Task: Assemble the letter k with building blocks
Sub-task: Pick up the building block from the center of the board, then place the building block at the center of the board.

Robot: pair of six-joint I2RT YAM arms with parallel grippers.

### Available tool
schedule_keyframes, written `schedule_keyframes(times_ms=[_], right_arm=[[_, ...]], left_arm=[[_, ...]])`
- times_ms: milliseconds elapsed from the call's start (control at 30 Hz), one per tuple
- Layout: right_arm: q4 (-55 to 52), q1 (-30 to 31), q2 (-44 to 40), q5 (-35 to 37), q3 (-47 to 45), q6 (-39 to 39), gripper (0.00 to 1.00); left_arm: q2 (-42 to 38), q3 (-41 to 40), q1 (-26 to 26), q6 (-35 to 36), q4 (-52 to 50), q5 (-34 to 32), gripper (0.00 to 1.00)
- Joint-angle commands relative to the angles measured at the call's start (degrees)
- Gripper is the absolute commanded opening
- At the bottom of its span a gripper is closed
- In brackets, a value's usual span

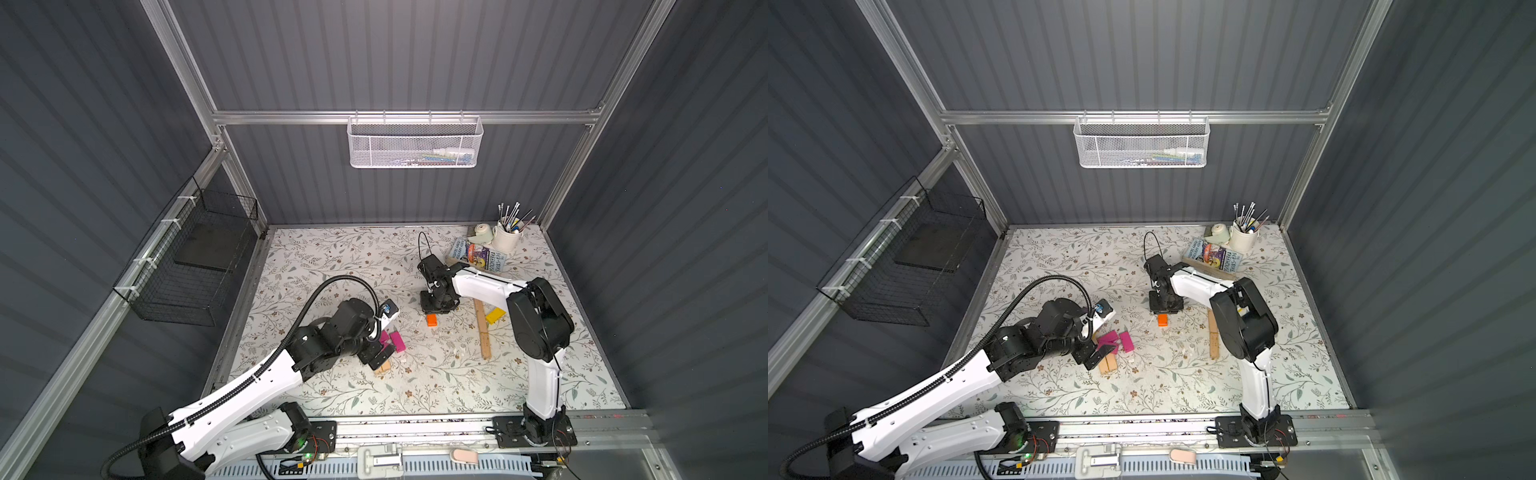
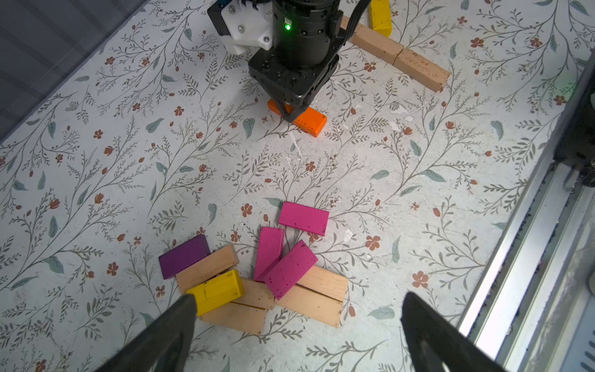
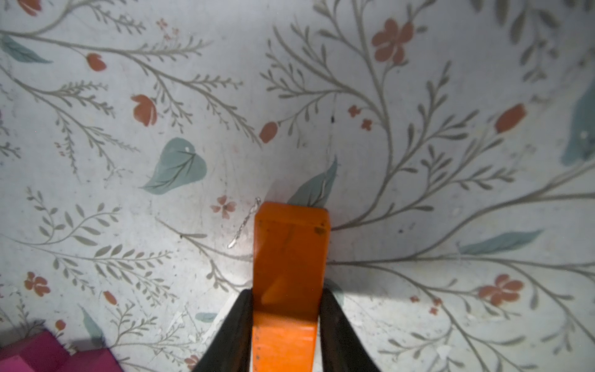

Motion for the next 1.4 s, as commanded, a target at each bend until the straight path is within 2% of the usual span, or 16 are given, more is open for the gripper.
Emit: schedule_keyframes(times_ms=[0, 167, 433, 667, 767, 933, 1067, 1133, 1233, 1367], right_arm=[[-1.29, 0.06, 0.9, 0.73, -0.58, -2.2, 0.33], [-2.56, -0.03, 2.08, 1.09, 0.29, -3.66, 0.42], [-1.86, -0.09, 1.75, 1.66, 0.04, -6.36, 0.26], [1.12, -1.87, -3.93, -1.21, -2.21, -16.73, 0.28], [2.21, -3.5, -8.49, -1.11, -3.6, -22.29, 0.26], [5.84, -8.85, -20.74, -0.68, -9.81, -32.76, 0.22], [13.32, -14.51, -32.75, -1.11, -20.07, -40.92, 0.2], [17.57, -17.8, -38.65, -4.92, -26.04, -46.04, 0.21], [15.85, -21.88, -44.49, -4.81, -30.49, -54.32, 0.23], [6.73, -29.6, -47.81, -8.59, -31.94, -63.47, 0.22]], left_arm=[[-0.24, -0.83, 0.37, 1.43, -0.42, -0.5, 1.0], [-0.26, -0.98, 0.31, 1.52, -0.6, -0.74, 1.0], [-0.19, -0.83, 0.32, 1.7, -0.98, -0.73, 1.0], [-1.23, -0.65, 0.36, 2.52, -0.72, -0.14, 1.0], [-1.04, 0.39, 0.36, 3.9, -0.68, 1.46, 1.0], [0.07, 2.32, 0.35, 7.85, -0.4, 4.47, 0.99], [0.17, 2.55, 0.31, 8.26, 0.01, 7.61, 1.0], [-0.27, 1.98, 0.26, 7.84, 0.54, 9.14, 1.0], [-1.13, 1.68, 0.24, 7.07, 0.86, 11.0, 1.0], [-2.52, 0.98, 0.2, 6.62, 1.93, 13.03, 1.0]])
